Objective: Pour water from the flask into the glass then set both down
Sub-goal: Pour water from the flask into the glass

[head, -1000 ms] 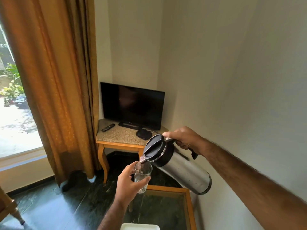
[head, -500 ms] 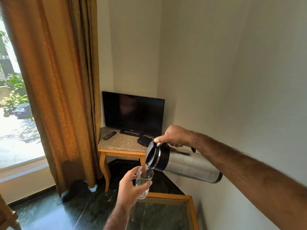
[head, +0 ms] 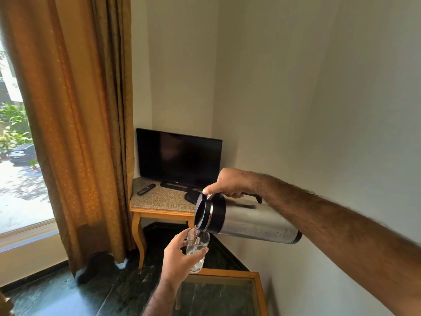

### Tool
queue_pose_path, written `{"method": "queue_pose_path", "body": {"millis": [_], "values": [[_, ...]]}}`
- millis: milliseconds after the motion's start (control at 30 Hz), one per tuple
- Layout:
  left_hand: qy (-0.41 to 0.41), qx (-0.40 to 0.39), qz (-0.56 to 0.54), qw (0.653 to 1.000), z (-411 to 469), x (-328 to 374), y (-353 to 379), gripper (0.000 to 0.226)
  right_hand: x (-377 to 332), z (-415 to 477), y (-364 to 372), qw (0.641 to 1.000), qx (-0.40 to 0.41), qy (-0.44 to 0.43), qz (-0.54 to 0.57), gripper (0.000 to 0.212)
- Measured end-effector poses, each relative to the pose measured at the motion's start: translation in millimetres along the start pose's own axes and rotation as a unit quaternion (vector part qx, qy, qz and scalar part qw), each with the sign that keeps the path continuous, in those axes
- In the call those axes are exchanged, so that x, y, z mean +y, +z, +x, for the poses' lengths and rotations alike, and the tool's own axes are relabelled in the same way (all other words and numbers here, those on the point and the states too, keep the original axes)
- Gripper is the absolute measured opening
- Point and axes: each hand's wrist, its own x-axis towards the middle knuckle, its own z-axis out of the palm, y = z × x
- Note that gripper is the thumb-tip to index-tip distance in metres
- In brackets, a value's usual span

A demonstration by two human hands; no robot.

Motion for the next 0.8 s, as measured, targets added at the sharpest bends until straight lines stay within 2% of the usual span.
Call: {"method": "queue_pose_path", "body": {"millis": [800], "values": [[0.014,0.017,0.001,1.000,7,7,-4,0.061,-33,-9,-17,0.999,0.000,0.006,-0.051,0.041]]}}
